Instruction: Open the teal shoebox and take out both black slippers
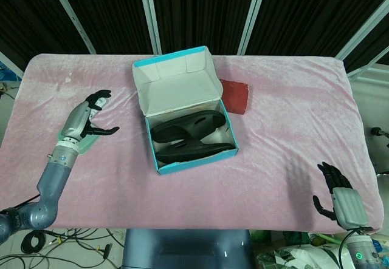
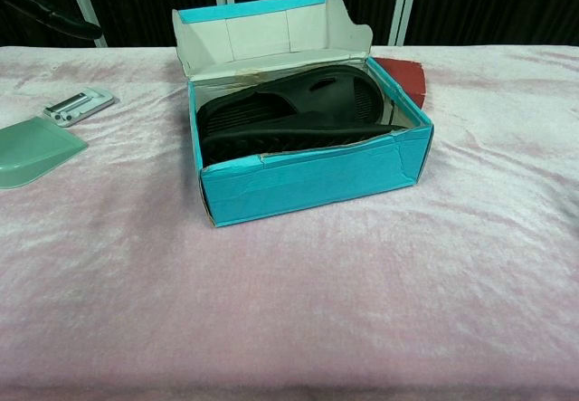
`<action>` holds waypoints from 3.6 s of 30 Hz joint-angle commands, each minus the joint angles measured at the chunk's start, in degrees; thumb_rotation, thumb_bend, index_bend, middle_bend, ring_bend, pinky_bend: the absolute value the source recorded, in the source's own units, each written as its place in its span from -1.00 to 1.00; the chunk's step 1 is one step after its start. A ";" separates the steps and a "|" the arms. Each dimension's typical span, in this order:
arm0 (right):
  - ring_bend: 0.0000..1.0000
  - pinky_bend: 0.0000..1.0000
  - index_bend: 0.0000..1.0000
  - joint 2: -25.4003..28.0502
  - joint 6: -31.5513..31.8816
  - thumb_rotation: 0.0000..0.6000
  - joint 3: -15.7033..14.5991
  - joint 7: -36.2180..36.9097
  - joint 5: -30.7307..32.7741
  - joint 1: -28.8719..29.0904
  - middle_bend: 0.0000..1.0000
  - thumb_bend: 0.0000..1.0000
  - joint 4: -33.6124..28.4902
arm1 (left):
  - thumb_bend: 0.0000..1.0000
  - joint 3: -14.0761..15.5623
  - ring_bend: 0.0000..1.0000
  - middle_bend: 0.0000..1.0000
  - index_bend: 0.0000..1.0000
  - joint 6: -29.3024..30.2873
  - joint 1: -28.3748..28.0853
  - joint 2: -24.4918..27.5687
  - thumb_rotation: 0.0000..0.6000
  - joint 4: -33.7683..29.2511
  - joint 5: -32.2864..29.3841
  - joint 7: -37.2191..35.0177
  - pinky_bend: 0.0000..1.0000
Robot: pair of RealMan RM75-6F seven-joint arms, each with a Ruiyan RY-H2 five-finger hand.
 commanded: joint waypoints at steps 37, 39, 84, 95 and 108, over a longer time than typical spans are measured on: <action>-1.00 -0.71 -1.00 0.49 2.78 1.00 -0.92 2.42 0.25 -2.73 -0.91 -0.28 1.81 | -0.78 -5.66 -0.50 -0.36 -0.67 -7.44 -33.81 -28.35 1.00 24.76 -32.09 35.50 -0.25; -1.00 -0.71 -1.00 0.58 2.82 1.00 -0.91 2.54 0.35 -2.84 -0.91 -0.28 1.87 | -0.78 -5.53 -0.49 -0.34 -0.66 -7.87 -34.42 -29.07 1.00 26.06 -32.41 35.66 -0.25; -1.00 -0.71 -1.00 0.55 2.63 1.00 -0.22 5.15 1.04 -3.44 -0.90 -0.28 3.18 | 0.07 -0.70 -0.11 0.03 -0.19 -11.33 -33.13 -31.81 1.00 35.51 -9.71 25.81 -0.11; -1.00 -0.71 -1.00 0.85 2.96 1.00 -0.42 4.79 0.66 -3.69 -0.90 -0.28 2.36 | 0.10 -4.48 -0.09 0.07 -0.18 -12.52 -29.54 -33.46 1.00 35.17 -13.62 16.42 0.18; -1.00 -0.71 -1.00 1.11 3.13 1.00 -0.53 4.09 0.76 -4.01 -0.90 -0.28 1.44 | 0.11 -4.70 0.10 0.07 -0.20 -3.38 -32.73 -38.08 1.00 39.37 -23.42 31.99 0.79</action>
